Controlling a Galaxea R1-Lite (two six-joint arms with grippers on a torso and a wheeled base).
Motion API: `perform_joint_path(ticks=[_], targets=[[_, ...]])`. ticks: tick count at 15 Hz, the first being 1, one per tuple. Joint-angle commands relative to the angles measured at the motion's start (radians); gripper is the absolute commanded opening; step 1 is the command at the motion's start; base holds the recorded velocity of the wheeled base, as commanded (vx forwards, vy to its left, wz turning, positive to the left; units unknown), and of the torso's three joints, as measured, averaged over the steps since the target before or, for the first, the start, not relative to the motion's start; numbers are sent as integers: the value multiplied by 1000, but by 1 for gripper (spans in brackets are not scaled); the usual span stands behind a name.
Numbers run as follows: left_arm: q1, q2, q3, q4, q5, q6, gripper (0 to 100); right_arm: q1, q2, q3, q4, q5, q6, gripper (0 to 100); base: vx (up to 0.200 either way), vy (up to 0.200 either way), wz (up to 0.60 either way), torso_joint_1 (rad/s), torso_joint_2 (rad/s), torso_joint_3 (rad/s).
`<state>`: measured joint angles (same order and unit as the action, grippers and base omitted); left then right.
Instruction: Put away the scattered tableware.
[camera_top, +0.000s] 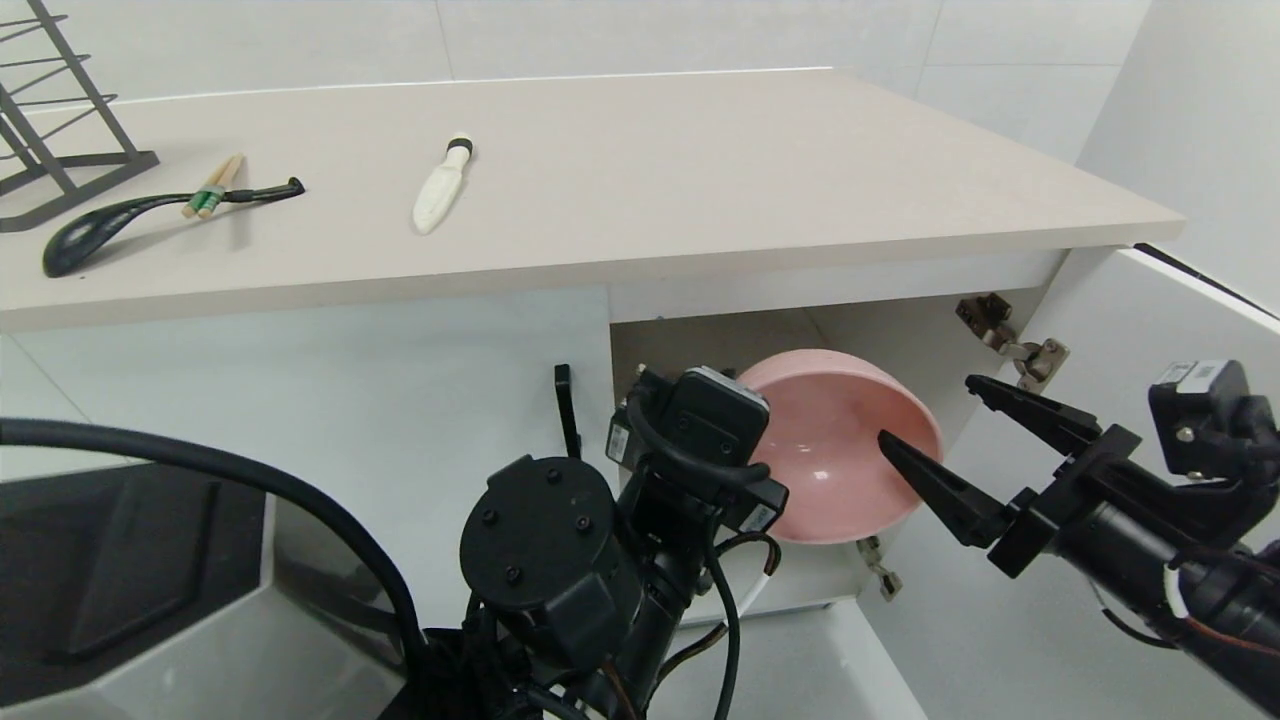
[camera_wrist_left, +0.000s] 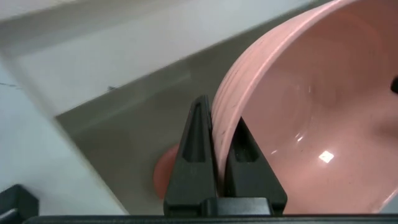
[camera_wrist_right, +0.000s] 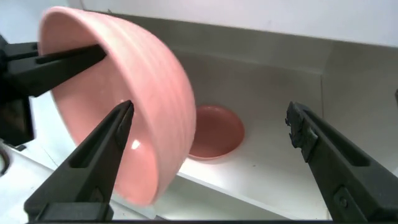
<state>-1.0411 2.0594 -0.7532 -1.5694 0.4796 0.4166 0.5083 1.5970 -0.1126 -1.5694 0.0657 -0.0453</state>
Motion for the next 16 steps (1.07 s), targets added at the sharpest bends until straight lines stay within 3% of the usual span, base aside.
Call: perform_joint_path(ticks=[1, 5, 6, 11, 12, 16], targets=[[3, 7, -2, -1, -32, 5, 0, -4, 31, -16, -1, 0, -1, 100, 0, 0, 0, 0, 0, 0], [1, 7, -21, -1, -44, -1, 0, -25, 31, -13, -1, 0, -1, 100, 0, 0, 0, 0, 0, 0], [3, 7, -31, -1, -42, -2, 0, -19, 29, -9, -1, 0, -1, 0, 0, 0, 0, 0, 0, 0], [-4, 12, -74, -1, -32, 4, 0, 61, 21, -15, -1, 0, -1, 0, 0, 0, 0, 0, 0, 0], [-5, 18, -83, -1, -30, 1, 100, 62, 21, -18, -1, 0, -1, 0, 0, 0, 0, 0, 0, 0], [-30, 1, -60, -1, -56, -7, 100, 32, 27, -19, -1, 0, -1, 0, 0, 0, 0, 0, 0, 0]])
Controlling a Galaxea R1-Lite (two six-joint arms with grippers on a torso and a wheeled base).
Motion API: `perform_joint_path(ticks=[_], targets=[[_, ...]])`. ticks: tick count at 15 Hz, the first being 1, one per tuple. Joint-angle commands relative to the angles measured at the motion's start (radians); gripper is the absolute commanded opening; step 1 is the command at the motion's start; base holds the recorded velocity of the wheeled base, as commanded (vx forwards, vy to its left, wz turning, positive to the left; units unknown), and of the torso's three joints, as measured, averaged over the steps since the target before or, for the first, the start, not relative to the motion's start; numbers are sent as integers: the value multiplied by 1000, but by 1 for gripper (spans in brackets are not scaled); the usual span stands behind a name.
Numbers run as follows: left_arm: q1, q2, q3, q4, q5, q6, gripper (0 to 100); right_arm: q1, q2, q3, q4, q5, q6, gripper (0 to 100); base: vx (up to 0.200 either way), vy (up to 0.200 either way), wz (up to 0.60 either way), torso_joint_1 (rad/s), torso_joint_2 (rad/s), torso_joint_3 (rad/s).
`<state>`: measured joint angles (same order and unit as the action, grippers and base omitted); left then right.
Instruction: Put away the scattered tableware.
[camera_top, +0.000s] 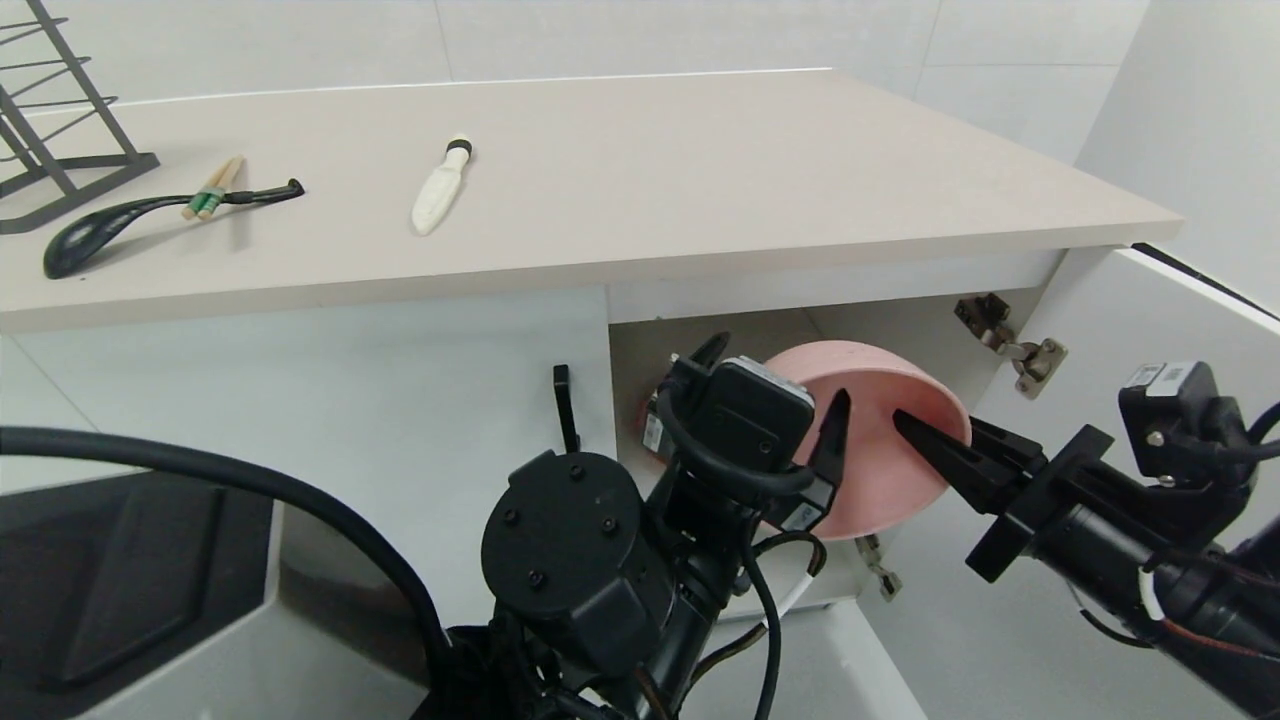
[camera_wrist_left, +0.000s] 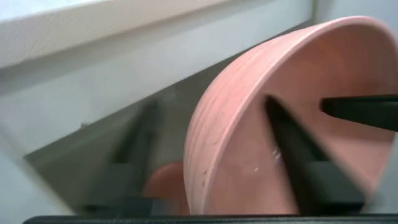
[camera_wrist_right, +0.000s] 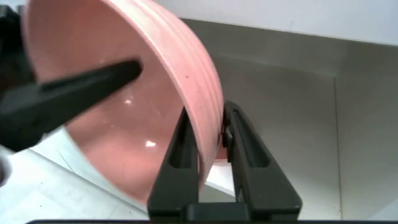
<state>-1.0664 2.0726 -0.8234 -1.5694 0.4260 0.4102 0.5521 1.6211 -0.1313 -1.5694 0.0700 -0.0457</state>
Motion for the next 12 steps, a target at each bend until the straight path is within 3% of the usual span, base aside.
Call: perform_joint_path(ticks=[1, 4, 7, 8, 9, 12], targets=[[-4, -38, 35, -1, -44, -10, 100, -21, 5, -1, -1, -4, 0, 0, 0, 0, 0, 0, 0, 0], [25, -141, 165, -1, -237, -50, 100, -24, 8, -1, -1, -4, 0, 0, 0, 0, 0, 0, 0, 0], [112, -210, 219, -1, -378, -122, 100, -24, 14, 1, -1, -4, 0, 0, 0, 0, 0, 0, 0, 0], [167, -244, 259, -1, -484, -171, 100, -31, 19, 2, -1, -4, 0, 0, 0, 0, 0, 0, 0, 0], [201, -267, 302, -1, -585, -194, 100, -40, 23, 2, -1, -4, 0, 0, 0, 0, 0, 0, 0, 0], [307, -324, 445, -1, -918, -223, 100, -46, 28, 5, -1, -4, 0, 0, 0, 0, 0, 0, 0, 0]])
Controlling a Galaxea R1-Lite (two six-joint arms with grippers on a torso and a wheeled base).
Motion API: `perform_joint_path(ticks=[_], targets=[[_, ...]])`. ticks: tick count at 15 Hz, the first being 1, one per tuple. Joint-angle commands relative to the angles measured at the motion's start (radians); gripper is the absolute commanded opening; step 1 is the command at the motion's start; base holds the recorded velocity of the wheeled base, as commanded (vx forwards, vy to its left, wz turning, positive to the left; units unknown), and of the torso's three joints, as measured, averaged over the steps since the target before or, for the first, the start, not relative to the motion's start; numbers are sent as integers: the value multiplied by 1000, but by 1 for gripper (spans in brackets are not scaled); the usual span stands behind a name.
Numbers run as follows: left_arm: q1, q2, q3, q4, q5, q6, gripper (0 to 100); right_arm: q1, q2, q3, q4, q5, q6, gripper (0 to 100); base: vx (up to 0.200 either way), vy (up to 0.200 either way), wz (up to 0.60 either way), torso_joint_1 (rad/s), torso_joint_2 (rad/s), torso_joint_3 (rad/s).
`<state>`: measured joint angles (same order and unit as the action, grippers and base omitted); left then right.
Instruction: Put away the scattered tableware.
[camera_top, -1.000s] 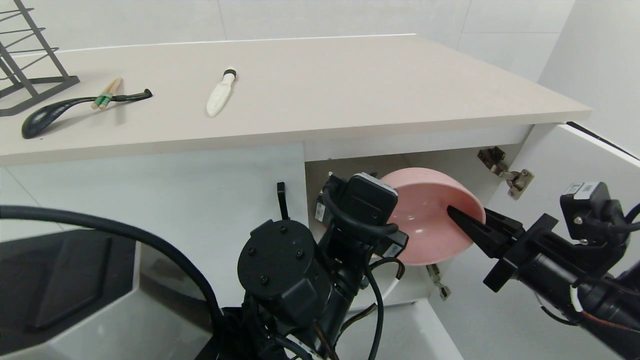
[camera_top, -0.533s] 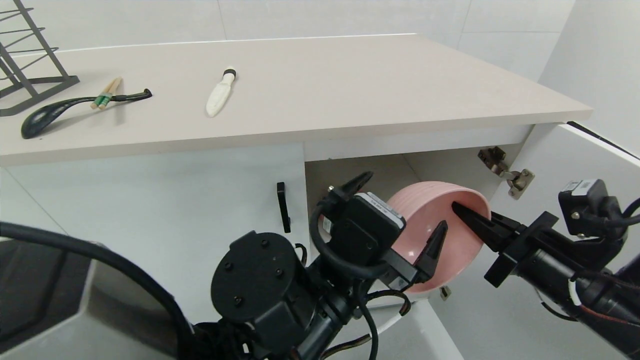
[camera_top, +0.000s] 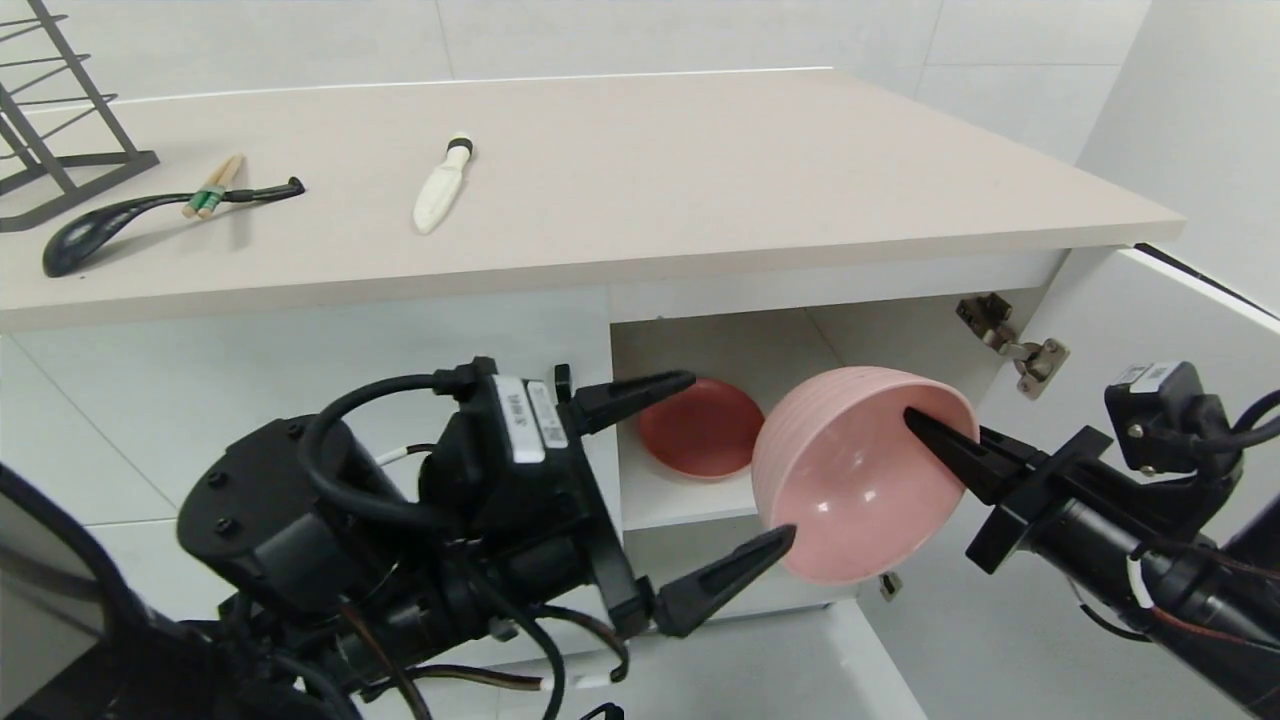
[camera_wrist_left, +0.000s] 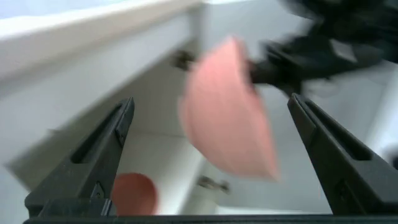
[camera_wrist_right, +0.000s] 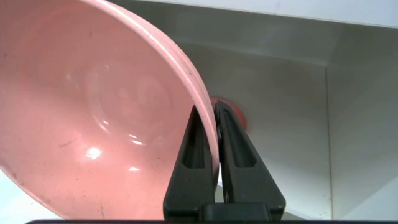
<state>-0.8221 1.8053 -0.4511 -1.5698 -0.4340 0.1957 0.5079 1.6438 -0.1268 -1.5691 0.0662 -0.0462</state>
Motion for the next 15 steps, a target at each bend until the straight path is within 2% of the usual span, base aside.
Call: perform_joint_path(ticks=[1, 3, 4, 5, 7, 8, 9, 13, 14, 15], targets=[[90, -61, 104, -1, -126, -9, 100, -2, 4, 3, -2, 0, 0, 0, 0, 0, 0, 0, 0, 0], [156, -84, 189, -1, -270, -6, 100, -3, 2, 4, -2, 0, 0, 0, 0, 0, 0, 0, 0, 0], [161, -90, 201, -1, -276, -4, 100, -3, 1, 3, -2, 0, -1, 0, 0, 0, 0, 0, 0, 0], [164, -95, 210, -1, -236, 8, 100, -3, -2, 3, -2, 0, 0, 0, 0, 0, 0, 0, 0, 0], [158, -115, 247, -1, -31, 28, 100, -22, -6, 4, -2, 0, 0, 0, 0, 0, 0, 0, 0, 0], [156, -123, 258, -1, 8, 27, 100, -29, -4, 6, -2, 0, 0, 0, 0, 0, 0, 0, 0, 0], [163, -170, 299, -1, 28, 19, 100, -40, -1, 9, -2, 0, 0, 0, 0, 0, 0, 0, 0, 0], [181, -399, 439, -1, 40, 14, 100, -31, 4, 44, -2, 0, 0, 0, 0, 0, 0, 0, 0, 0], [210, -442, 448, -1, 51, 5, 100, -32, 11, 53, -2, 0, 0, 0, 0, 0, 0, 0, 0, 0], [264, -498, 448, -1, 86, -27, 100, -35, 28, 73, -2, 0, 0, 0, 0, 0, 0, 0, 0, 0]])
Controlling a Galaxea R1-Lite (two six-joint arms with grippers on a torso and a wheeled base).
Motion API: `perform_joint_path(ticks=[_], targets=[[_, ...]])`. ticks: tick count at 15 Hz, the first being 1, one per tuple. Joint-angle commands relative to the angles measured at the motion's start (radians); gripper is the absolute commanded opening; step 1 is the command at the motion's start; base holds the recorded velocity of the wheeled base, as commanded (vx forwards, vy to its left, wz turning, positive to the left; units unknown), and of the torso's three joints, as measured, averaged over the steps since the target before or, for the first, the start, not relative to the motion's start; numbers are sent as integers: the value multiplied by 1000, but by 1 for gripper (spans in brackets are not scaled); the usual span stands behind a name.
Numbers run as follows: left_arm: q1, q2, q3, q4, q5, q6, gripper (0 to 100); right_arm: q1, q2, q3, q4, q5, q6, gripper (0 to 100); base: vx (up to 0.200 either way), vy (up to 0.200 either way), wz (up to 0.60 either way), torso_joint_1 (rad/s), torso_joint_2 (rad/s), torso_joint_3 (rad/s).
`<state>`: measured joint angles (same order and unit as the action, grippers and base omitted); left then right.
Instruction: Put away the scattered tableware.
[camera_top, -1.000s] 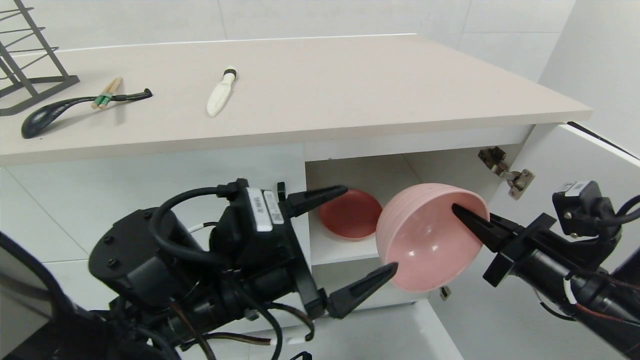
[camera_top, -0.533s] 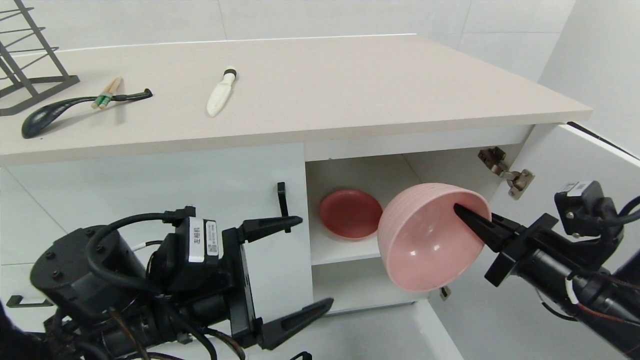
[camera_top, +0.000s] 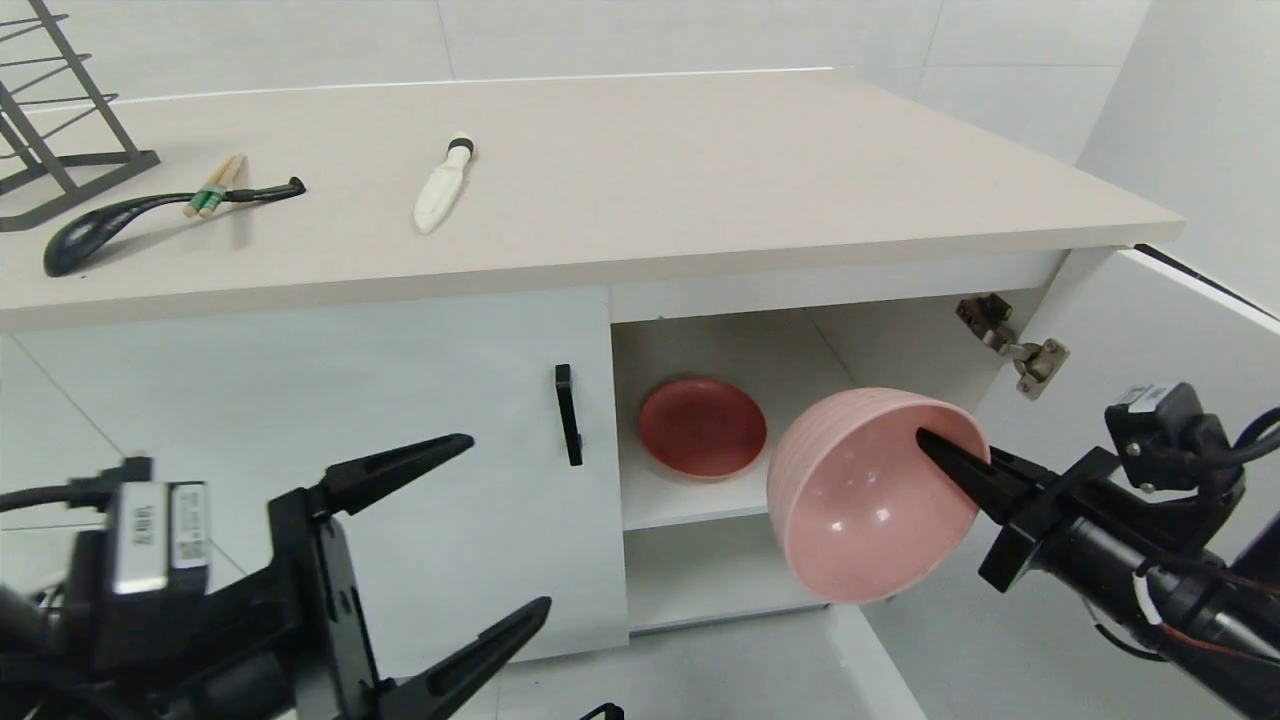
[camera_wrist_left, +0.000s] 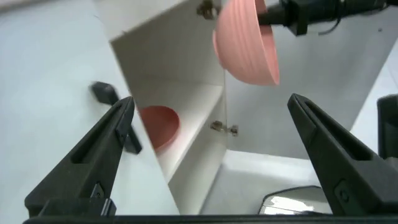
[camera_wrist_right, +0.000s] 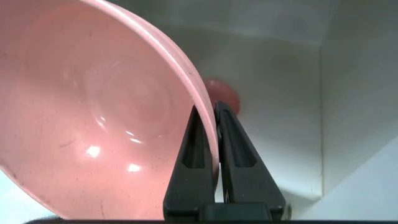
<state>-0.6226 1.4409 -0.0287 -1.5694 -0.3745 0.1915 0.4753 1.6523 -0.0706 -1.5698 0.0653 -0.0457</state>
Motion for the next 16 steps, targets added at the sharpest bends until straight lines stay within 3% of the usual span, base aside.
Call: perform_joint_path(ticks=[1, 2, 3, 6, 8, 12, 13, 16], targets=[[115, -206, 23, -1, 69, -83, 100, -3, 44, 23, -1, 1, 0, 0, 0, 0, 0, 0, 0, 0], [139, -250, 18, -1, 80, -118, 100, -3, 64, 23, -1, 1, 1, 0, 0, 0, 0, 0, 0, 0], [168, -301, 13, 40, 81, -124, 100, -11, 93, 23, -1, 1, 4, 0, 0, 0, 0, 0, 0, 0], [273, -478, -60, 305, 81, -110, 100, -37, 159, 22, -1, 1, 64, 0, 0, 0, 0, 0, 0, 0], [330, -640, -186, 597, 83, -119, 100, -44, 164, 34, -1, -2, 107, 0, 0, 0, 0, 0, 0, 0], [337, -939, -504, 1356, 74, -119, 100, -50, 162, 66, -1, -2, 126, 0, 0, 0, 0, 0, 0, 0], [337, -947, -547, 1433, 83, -118, 100, -49, 165, 61, -1, -2, 126, 0, 0, 0, 0, 0, 0, 0], [386, -916, -556, 1433, 126, -112, 100, -49, 185, 20, -1, -2, 126, 0, 0, 0, 0, 0, 0, 0]])
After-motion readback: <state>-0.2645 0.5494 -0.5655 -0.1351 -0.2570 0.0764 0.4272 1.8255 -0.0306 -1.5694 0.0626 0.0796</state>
